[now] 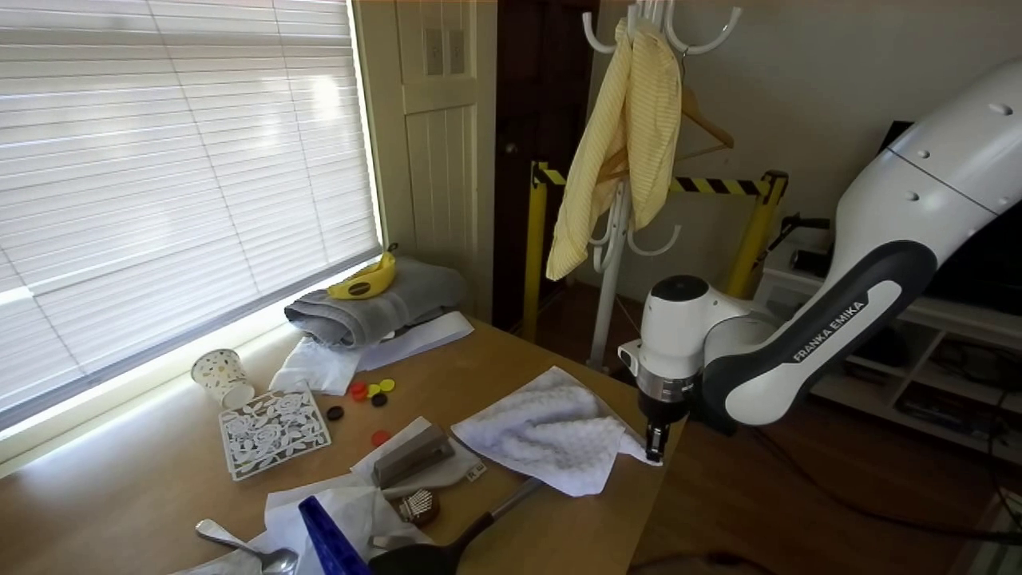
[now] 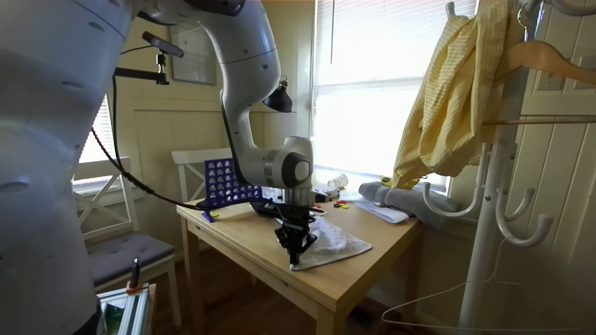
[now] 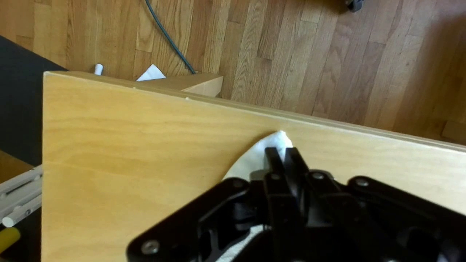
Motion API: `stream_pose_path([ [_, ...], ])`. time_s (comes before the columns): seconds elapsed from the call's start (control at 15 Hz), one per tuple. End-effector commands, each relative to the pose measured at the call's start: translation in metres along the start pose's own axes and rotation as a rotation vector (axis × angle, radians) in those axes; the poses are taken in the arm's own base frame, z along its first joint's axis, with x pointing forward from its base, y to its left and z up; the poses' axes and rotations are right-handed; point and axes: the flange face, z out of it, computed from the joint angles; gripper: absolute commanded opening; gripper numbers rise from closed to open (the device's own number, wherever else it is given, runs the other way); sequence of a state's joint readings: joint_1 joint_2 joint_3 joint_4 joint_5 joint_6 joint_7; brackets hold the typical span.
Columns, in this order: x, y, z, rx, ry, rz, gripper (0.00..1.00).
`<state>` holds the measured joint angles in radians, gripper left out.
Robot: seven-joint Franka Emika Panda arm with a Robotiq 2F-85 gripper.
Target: Hang the white towel on the white stand.
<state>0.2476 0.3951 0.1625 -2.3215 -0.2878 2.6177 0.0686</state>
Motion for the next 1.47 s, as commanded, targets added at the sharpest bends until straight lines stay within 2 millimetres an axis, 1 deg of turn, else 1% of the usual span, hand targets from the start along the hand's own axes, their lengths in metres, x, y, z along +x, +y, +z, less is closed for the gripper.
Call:
stream_pose_path([
  [0.0,0.009,0.002,0.004,0.012,-0.024,-0.004,0.0],
  [0.07,0.01,0.001,0.004,0.013,-0.029,-0.005,0.01],
  [0.13,0.009,0.0,0.004,0.011,-0.035,-0.006,0.29],
  [0.2,0.009,0.0,0.003,0.008,-0.038,-0.007,0.29],
  [0.33,0.009,-0.001,0.0,0.005,-0.043,-0.007,0.42],
  [0.53,0.008,-0.006,-0.005,-0.015,-0.034,-0.005,0.62],
  [0.8,0.016,0.002,0.002,0.0,-0.037,-0.011,0.9],
  [0.87,0.018,0.005,0.002,0.0,-0.037,-0.005,0.99],
  [0.93,0.02,0.009,0.002,0.005,-0.038,-0.003,0.99],
  [1.0,0.021,0.012,0.003,0.007,-0.039,0.001,0.64],
  [1.13,0.024,0.017,0.005,0.011,-0.049,0.0,0.64],
  [1.4,0.029,0.023,0.007,0.01,-0.072,0.0,0.34],
])
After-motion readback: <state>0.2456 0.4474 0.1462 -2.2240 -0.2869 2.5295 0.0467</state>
